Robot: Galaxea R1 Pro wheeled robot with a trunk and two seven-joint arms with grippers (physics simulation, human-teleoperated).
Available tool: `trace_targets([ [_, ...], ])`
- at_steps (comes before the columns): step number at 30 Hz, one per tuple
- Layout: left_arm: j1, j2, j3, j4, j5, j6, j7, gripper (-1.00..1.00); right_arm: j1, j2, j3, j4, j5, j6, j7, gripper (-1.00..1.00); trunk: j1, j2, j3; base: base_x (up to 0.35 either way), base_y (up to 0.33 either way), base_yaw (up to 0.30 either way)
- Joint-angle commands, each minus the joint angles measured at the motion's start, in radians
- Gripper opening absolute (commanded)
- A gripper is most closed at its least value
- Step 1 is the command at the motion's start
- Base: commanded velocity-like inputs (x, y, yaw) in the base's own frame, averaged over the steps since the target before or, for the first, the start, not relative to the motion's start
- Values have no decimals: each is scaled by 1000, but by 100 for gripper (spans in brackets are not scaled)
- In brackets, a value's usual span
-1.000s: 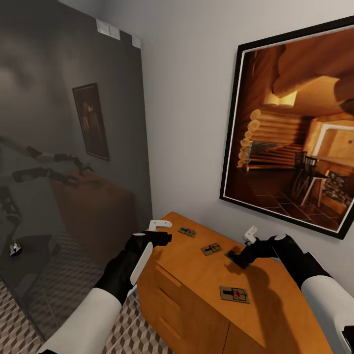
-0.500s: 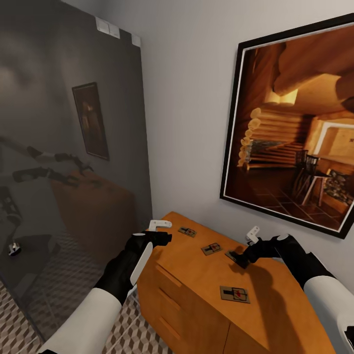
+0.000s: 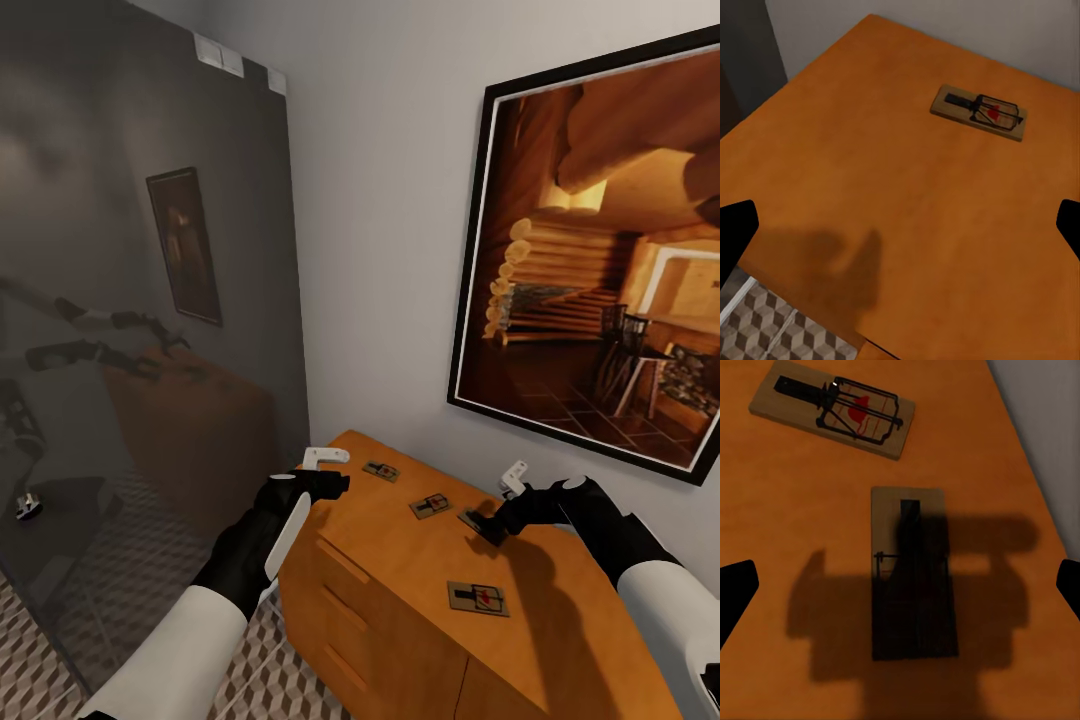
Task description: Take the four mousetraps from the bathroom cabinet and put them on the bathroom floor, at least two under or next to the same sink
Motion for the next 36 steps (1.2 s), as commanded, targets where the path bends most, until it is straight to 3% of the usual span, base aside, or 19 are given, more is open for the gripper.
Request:
trace_targets([
  [1, -1, 0, -1, -1, 10, 4, 8, 100, -1, -1, 3, -2, 4, 5, 4, 100, 0, -2, -2, 0, 0, 0],
  [36, 1, 0, -1, -1, 10, 3, 10, 100, -1, 0, 7, -2, 7, 5, 6, 100, 0, -2, -2, 25, 5, 0],
])
